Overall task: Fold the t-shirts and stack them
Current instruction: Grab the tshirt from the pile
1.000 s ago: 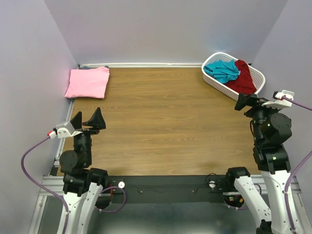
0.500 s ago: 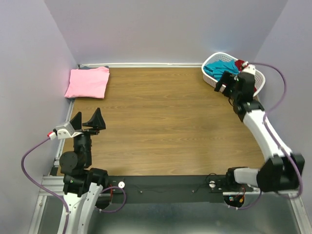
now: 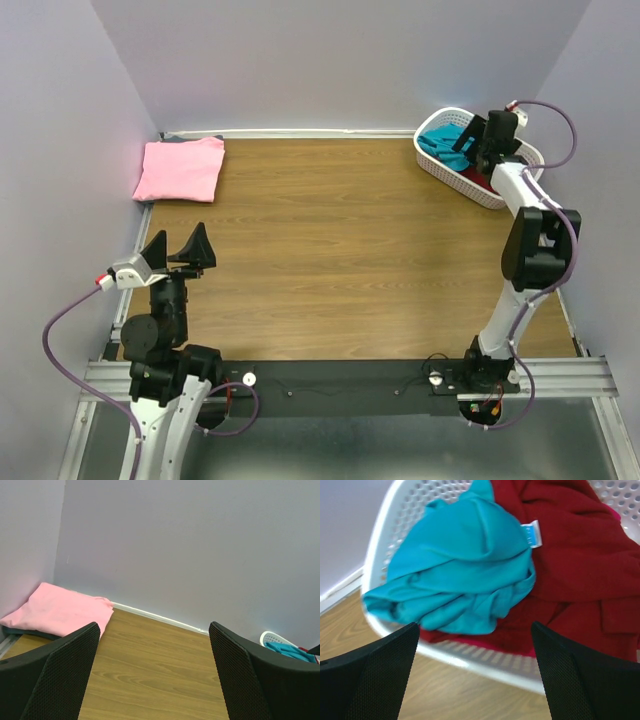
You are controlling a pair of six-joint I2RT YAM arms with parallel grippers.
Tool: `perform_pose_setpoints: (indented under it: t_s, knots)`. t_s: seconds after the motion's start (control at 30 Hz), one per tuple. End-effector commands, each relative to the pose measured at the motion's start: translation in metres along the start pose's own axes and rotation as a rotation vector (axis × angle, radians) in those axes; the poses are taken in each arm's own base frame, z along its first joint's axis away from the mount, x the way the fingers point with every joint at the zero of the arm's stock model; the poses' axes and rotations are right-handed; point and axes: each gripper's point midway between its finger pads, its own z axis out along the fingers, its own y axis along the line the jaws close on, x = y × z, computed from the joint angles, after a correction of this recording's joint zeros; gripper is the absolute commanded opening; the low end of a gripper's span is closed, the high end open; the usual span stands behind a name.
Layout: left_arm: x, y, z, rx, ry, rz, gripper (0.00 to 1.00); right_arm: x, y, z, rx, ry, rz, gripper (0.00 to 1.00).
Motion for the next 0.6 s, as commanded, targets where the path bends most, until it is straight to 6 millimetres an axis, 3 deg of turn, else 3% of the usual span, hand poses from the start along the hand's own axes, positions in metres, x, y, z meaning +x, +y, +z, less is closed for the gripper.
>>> perform_pose_setpoints:
  t_s: [0.0,0.13,0.3,0.33,0.4,0.43,0.53,0.57]
  knots:
    - [0.003,-0.003,0.001,0.022,-0.002,-0.003,0.98,0.004,-0.013,0.035,0.022,0.022,0.008,0.98]
    - [0.006,-0.004,0.002,0.023,0.01,0.003,0.97,0.019,-0.019,0.056,0.022,0.058,-0.024,0.89]
    - [0.009,-0.004,0.004,0.023,0.021,0.009,0.96,0.017,-0.014,0.065,-0.006,0.058,-0.085,0.48]
    - [0.008,-0.004,0.004,0.024,0.018,0.008,0.96,0.013,-0.014,0.065,-0.007,0.05,-0.095,0.34]
    - [0.009,-0.004,0.004,0.024,0.023,0.011,0.96,0.007,-0.012,0.062,-0.012,0.037,-0.117,0.18]
    - [0.009,-0.004,0.004,0.027,0.024,0.011,0.96,-0.003,-0.01,0.056,-0.022,0.019,-0.139,0.01]
    - [0.009,-0.005,0.004,0.031,0.022,0.008,0.96,-0.025,0.002,0.037,-0.069,-0.02,-0.167,0.0]
    - [0.009,-0.005,0.004,0.031,0.023,0.01,0.96,-0.043,0.013,0.019,-0.11,-0.053,-0.167,0.01]
